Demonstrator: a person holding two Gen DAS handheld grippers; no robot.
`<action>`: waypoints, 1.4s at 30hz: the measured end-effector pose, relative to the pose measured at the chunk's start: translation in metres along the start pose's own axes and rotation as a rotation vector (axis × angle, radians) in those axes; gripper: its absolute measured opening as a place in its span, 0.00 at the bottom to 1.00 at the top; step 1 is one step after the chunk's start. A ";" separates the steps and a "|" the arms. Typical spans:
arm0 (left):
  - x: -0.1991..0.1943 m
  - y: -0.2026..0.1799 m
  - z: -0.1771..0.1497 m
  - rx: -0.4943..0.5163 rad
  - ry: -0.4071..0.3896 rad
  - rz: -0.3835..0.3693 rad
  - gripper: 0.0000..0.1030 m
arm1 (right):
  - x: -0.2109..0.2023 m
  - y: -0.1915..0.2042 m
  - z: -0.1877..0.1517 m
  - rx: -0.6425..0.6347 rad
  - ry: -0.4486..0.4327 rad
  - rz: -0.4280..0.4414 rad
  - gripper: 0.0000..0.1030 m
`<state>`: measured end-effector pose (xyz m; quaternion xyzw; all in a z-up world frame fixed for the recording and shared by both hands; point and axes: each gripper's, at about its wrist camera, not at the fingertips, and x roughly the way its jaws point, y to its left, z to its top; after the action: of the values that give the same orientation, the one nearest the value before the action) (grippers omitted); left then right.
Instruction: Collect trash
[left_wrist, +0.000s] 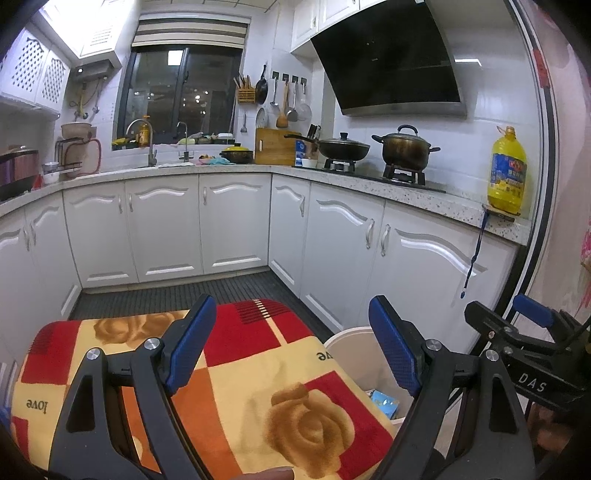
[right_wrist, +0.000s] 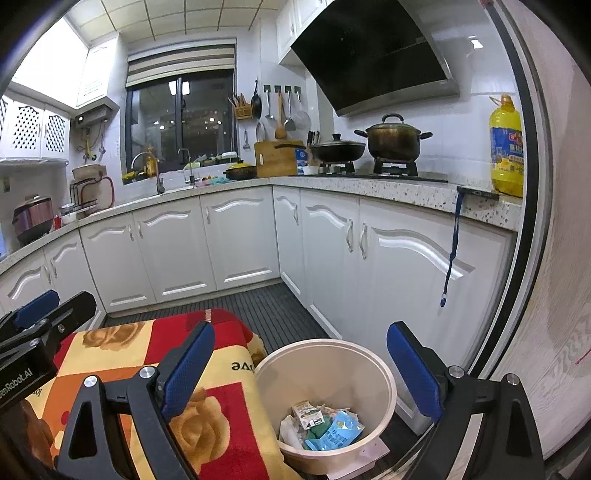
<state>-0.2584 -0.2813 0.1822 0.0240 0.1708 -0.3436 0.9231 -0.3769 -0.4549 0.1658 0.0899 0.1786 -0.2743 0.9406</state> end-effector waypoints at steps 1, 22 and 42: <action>0.000 0.000 0.000 -0.001 0.000 -0.001 0.82 | -0.001 0.000 0.000 0.001 -0.004 -0.001 0.90; 0.000 -0.004 -0.002 0.019 -0.003 -0.003 0.82 | -0.004 0.003 0.002 -0.001 0.000 -0.001 0.90; 0.002 0.006 -0.005 0.012 0.004 0.021 0.82 | 0.006 0.001 0.006 -0.017 0.014 0.009 0.90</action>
<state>-0.2544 -0.2771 0.1766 0.0321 0.1703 -0.3349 0.9262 -0.3704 -0.4586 0.1689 0.0848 0.1870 -0.2681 0.9413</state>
